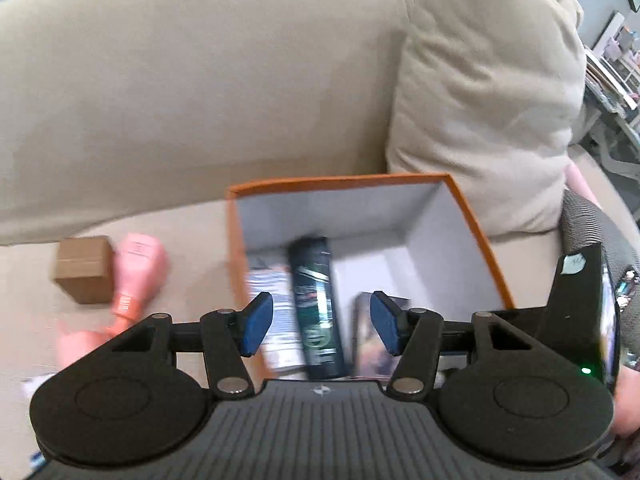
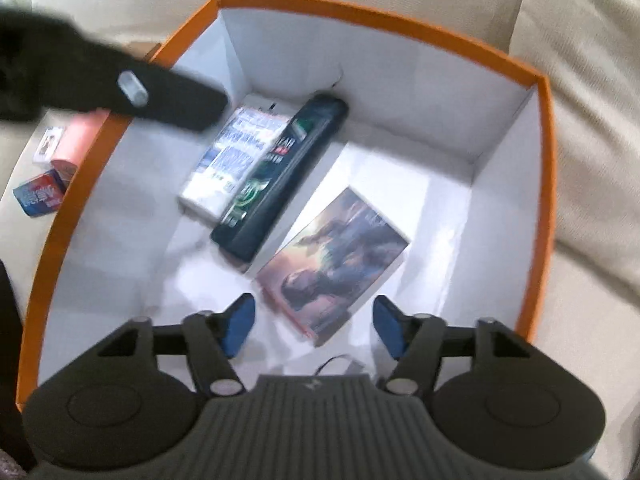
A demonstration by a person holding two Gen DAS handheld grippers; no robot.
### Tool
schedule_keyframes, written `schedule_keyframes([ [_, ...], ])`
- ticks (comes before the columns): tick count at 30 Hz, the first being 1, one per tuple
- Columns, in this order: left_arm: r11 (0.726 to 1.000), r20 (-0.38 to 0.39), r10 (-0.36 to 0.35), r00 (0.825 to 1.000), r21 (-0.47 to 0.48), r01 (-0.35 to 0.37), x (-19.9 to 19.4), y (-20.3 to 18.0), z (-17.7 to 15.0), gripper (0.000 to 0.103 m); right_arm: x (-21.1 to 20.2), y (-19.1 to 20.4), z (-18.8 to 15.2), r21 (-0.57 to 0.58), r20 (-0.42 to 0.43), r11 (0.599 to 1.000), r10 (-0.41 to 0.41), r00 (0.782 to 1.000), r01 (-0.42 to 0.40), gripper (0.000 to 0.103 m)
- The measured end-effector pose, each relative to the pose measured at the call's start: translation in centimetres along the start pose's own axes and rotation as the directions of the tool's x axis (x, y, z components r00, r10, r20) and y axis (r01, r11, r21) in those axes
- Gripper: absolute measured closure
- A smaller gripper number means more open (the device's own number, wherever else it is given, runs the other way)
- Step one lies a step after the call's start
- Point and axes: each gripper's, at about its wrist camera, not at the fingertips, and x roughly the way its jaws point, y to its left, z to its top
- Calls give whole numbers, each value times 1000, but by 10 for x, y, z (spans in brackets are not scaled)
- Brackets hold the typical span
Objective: Organize rigid objects
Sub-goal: 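Open the left gripper to release the picture box and withdraw, then carry the plaid case in the right gripper over the orange box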
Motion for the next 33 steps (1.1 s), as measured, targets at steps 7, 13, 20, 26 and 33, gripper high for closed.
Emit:
schedule_keyframes([
  [7,997,5,12,1000,-75,-11,-9,23,-13,37,27,2,-8,-12,-62,999,-51,997,50,50],
  [13,994,-14,-25,1000,-105,23,-3,32,-17,54,35,8,8,-161,-37,982,-108,994,100,72],
  [20,991,-38,-51,998,-122,46,8,34,-19,77,46,14,31,-318,-18,938,-148,989,134,82],
  [26,988,-37,-60,997,-142,54,10,39,-18,79,50,22,37,-407,3,896,-191,982,176,83],
  [33,985,-30,-74,997,-158,69,6,40,-23,79,46,23,40,-394,-2,895,-227,974,208,77],
])
